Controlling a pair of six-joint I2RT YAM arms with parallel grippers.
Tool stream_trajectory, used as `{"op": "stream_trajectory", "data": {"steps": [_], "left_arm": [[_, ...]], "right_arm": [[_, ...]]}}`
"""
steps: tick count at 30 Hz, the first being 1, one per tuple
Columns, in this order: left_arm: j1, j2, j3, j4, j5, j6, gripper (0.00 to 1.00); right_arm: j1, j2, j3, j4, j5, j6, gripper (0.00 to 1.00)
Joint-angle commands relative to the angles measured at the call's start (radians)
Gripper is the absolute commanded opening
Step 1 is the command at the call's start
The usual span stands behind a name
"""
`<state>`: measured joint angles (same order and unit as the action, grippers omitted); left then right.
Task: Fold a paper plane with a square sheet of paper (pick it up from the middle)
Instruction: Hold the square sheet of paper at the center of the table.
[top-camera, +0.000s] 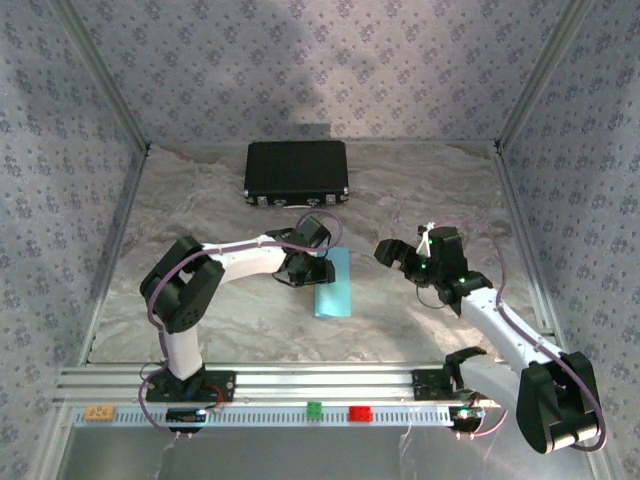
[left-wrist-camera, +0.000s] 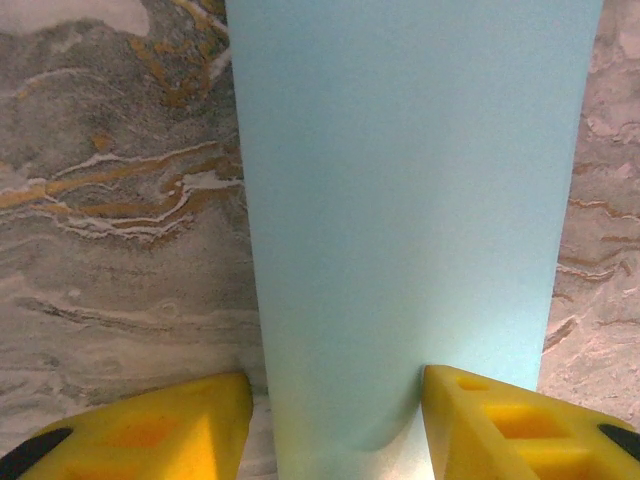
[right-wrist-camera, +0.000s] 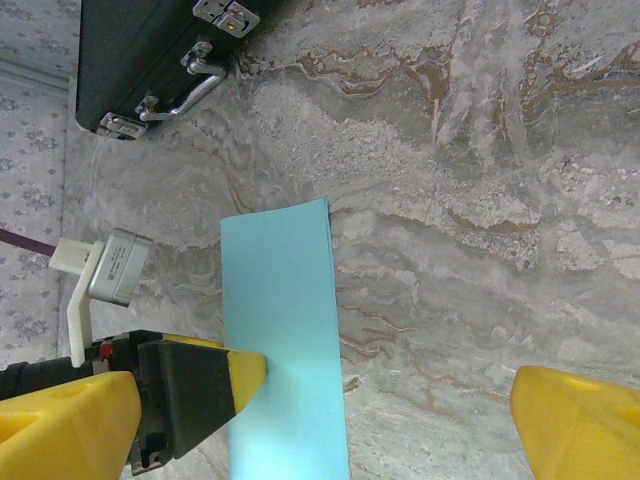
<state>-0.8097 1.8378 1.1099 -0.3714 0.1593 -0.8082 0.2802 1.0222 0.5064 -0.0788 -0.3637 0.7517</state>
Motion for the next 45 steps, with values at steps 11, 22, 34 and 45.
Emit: {"op": "stream_trajectory", "data": {"steps": [11, 22, 34, 45], "left_arm": [[-0.002, 0.093, -0.008, -0.011, -0.021, 0.015, 0.51], [-0.005, 0.107, -0.018, 0.001, -0.019, 0.020, 0.51], [-0.009, 0.127, -0.006, -0.012, -0.024, 0.053, 0.52], [-0.010, 0.147, 0.001, -0.010, -0.010, 0.046, 0.53]], "right_arm": [[0.009, 0.015, -0.005, -0.013, -0.004, 0.004, 0.97], [0.011, 0.018, -0.004, -0.011, -0.013, 0.002, 0.97], [0.021, 0.041, 0.001, -0.007, -0.017, 0.002, 0.97], [0.027, 0.053, 0.003, 0.008, -0.038, -0.003, 0.98]]}}
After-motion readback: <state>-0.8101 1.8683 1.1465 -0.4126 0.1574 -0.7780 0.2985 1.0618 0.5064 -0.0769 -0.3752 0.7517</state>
